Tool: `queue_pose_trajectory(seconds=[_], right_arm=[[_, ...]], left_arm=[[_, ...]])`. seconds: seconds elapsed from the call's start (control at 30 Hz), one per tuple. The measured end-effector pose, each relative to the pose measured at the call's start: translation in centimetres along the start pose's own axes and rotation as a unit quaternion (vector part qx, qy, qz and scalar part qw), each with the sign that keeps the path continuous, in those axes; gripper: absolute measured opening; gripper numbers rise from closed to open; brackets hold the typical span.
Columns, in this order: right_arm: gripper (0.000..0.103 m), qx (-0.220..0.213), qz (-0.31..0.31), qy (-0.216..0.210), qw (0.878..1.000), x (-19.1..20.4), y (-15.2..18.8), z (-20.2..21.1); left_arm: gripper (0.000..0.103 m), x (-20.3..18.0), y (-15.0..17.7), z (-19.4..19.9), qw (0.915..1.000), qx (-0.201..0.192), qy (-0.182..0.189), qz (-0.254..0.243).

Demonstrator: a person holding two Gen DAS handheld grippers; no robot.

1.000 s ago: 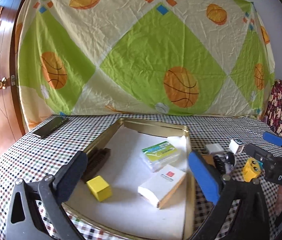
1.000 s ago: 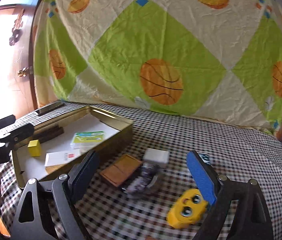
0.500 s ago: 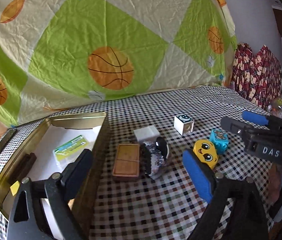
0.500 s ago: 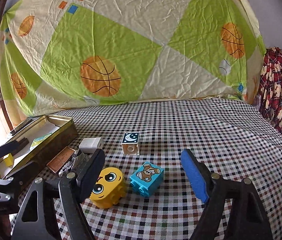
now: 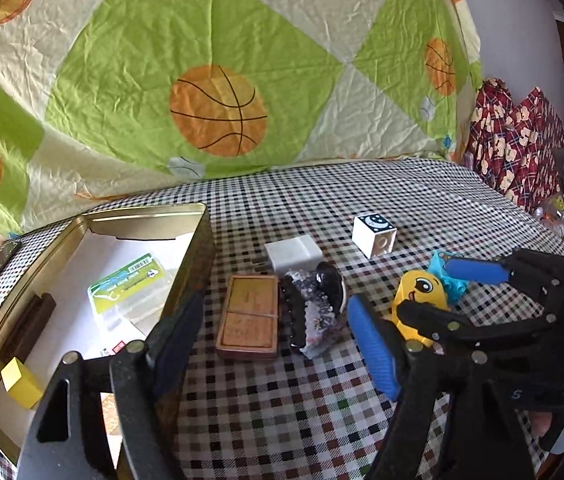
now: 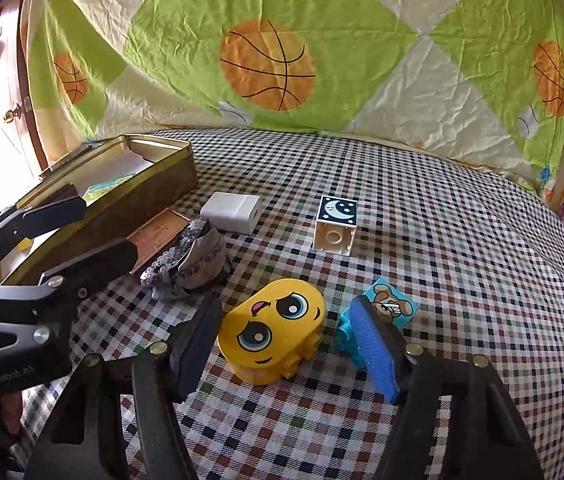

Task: Organize rigid objects
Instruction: 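Grasp the yellow cartoon-face toy with the right tool while the left tool moves toward the purple geode, then close the left tool on the purple amethyst geode while the right tool holds the yellow toy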

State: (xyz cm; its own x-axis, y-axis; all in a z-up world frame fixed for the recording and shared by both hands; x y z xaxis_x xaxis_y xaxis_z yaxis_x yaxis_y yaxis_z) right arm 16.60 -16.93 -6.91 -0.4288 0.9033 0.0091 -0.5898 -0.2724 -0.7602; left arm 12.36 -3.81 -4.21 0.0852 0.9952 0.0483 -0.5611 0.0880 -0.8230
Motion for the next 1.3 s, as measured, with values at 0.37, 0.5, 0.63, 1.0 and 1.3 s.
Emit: queue_pose_trajectory(seconds=[0.37, 0.5, 0.63, 1.0, 1.3], right_arm=[[0.072, 0.005, 0.005, 0.018, 1.000, 0.3, -0.1, 0.0], [0.074, 0.002, -0.010, 0.018, 1.000, -0.3, 0.0, 0.2], [0.074, -0.008, 0.001, -0.029, 1.000, 0.4, 0.0, 0.6], [0.064, 0.043, 0.029, 0.005, 0.999, 1.4, -0.3, -1.9], [0.053, 0.032, -0.030, -0.019, 0.999, -0.8, -0.3, -1.3]], left_arm=[[0.076, 0.2, -0.1, 0.0, 1.0000, -0.005, -0.007, 0.000], [0.076, 0.5, -0.2, -0.4, 1.0000, 0.000, -0.005, 0.008], [0.076, 0.8, -0.2, -0.3, 0.9999, -0.004, -0.007, 0.014], [0.077, 0.3, -0.2, -0.4, 1.0000, -0.004, -0.006, -0.001], [0.066, -0.4, -0.4, -1.0, 0.9999, 0.005, 0.007, -0.014]])
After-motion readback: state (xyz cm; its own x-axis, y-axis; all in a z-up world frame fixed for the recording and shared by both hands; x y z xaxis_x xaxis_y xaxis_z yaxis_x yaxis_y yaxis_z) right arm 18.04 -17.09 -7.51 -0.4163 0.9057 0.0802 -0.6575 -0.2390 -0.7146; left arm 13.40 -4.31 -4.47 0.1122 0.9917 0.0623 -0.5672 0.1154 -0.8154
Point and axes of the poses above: each gripper's, at about its wrist camera, not at the fingertips, and z roughly against the way its jaws point, x to its left, y to its underside, the point moved 3 cm from there along -z, roughly the way its jaws point, and after that the axes turned 2 degrees about -z, right-handed, at the moved point
